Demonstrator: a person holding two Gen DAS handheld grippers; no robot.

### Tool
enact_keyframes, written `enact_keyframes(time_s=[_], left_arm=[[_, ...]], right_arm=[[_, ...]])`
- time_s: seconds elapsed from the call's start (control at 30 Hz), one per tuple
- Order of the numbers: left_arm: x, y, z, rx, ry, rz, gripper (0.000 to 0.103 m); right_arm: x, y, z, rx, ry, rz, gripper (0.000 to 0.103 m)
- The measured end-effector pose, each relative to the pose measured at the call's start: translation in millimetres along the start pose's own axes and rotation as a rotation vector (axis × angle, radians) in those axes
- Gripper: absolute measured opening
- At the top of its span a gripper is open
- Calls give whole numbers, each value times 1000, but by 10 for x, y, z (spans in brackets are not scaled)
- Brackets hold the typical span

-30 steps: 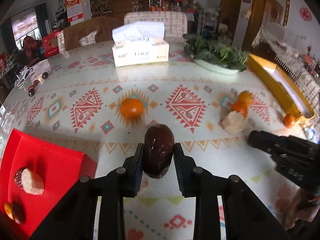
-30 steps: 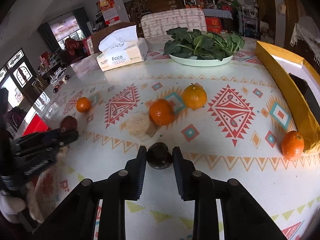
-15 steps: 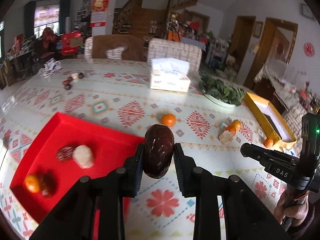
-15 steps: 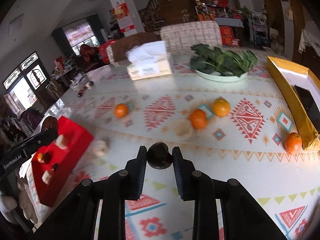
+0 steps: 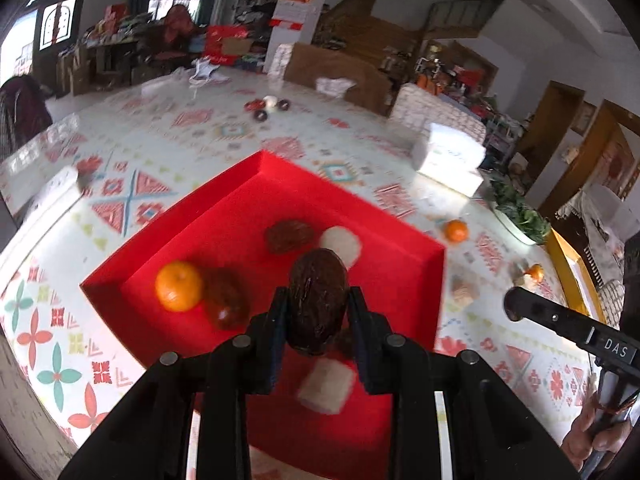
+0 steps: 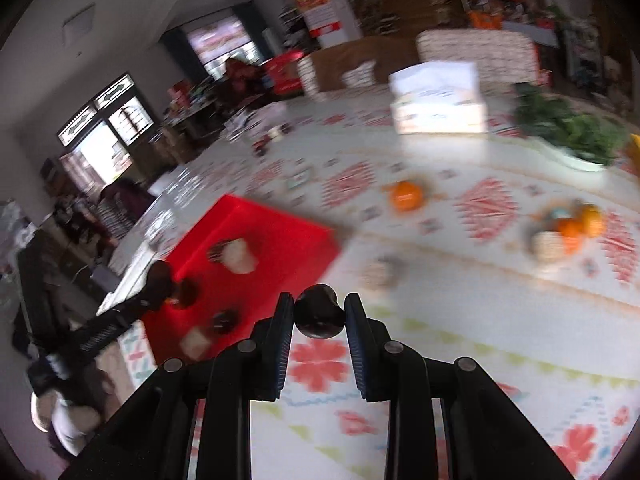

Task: Organize fruits
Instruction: 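Carry date and plum over the red tray and lower them in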

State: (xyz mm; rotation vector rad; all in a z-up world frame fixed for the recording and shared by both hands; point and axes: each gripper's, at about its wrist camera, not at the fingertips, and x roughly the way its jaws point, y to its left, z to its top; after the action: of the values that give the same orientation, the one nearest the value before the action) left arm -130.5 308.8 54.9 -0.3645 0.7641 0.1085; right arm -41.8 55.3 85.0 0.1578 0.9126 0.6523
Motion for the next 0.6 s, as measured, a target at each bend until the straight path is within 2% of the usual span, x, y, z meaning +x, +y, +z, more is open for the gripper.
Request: enact_keyframes(time_s=[0.2, 0.43, 0.6], left_arm=[[119, 180, 17, -20, 15, 32, 28], [113, 275, 43, -29, 6, 40, 29], [37, 299, 82, -34, -20, 30, 47]], right_arm=[[513, 391, 49, -49, 83, 37, 29], [989, 614, 85, -71, 158, 47, 30], [1119, 685, 101, -85, 165, 34, 30]])
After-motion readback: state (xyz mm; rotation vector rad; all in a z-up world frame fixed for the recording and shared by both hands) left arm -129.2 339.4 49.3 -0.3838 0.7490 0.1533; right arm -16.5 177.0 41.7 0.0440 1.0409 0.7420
